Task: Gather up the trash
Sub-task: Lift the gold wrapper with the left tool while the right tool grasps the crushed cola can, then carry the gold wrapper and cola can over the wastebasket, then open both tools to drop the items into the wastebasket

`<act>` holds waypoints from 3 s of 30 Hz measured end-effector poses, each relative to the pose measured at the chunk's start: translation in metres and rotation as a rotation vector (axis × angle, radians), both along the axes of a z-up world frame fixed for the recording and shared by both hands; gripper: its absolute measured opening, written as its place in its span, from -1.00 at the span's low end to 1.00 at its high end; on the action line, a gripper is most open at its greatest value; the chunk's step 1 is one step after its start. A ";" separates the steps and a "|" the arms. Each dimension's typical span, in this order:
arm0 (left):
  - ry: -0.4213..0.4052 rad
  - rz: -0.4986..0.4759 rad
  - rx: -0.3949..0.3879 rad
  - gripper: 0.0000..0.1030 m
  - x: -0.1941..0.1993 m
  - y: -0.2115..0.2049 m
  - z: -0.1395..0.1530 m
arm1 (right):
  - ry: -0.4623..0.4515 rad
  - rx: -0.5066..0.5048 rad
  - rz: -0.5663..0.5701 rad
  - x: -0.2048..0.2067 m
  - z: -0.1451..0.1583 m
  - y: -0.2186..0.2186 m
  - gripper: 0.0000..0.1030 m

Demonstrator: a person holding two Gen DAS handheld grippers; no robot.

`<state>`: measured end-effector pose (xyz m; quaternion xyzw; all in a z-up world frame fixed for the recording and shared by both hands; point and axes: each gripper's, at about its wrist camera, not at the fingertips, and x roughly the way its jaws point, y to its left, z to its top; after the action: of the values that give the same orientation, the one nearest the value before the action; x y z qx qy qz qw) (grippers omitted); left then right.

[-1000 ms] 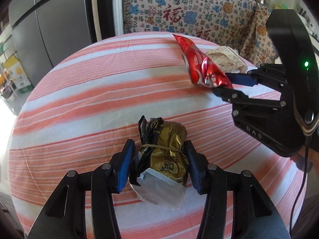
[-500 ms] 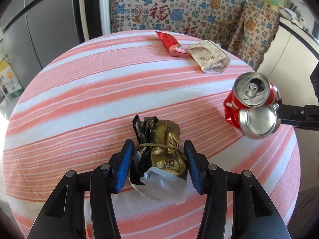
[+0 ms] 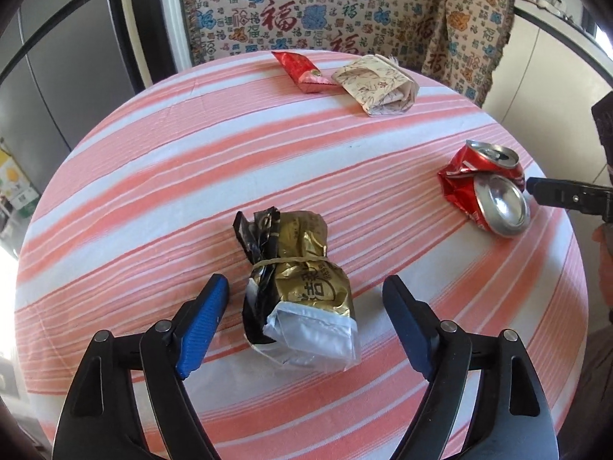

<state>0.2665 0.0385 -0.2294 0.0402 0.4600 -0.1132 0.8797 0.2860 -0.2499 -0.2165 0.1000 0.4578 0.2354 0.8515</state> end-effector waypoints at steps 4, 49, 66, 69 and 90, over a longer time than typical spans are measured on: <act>-0.026 -0.009 -0.082 0.62 -0.003 0.010 0.010 | -0.029 -0.065 0.051 0.017 -0.001 0.027 0.46; -0.066 -0.220 -0.237 -0.12 -0.063 -0.183 0.070 | -0.168 -0.068 -0.349 -0.110 0.051 -0.159 0.13; -0.012 -0.399 -0.261 -0.12 -0.063 -0.372 0.051 | -0.132 -0.164 -0.651 -0.126 0.019 -0.307 0.13; 0.000 -0.412 -0.246 -0.12 -0.060 -0.390 0.035 | -0.061 -0.133 -0.687 -0.125 -0.005 -0.332 0.13; 0.068 -0.497 -0.221 -0.09 -0.031 -0.447 -0.029 | -0.010 -0.085 -0.740 -0.110 -0.025 -0.360 0.16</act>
<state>0.2351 -0.4086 -0.2581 0.0518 0.4503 -0.3763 0.8080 0.1760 -0.6099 -0.2413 0.2222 0.3959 -0.1071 0.8846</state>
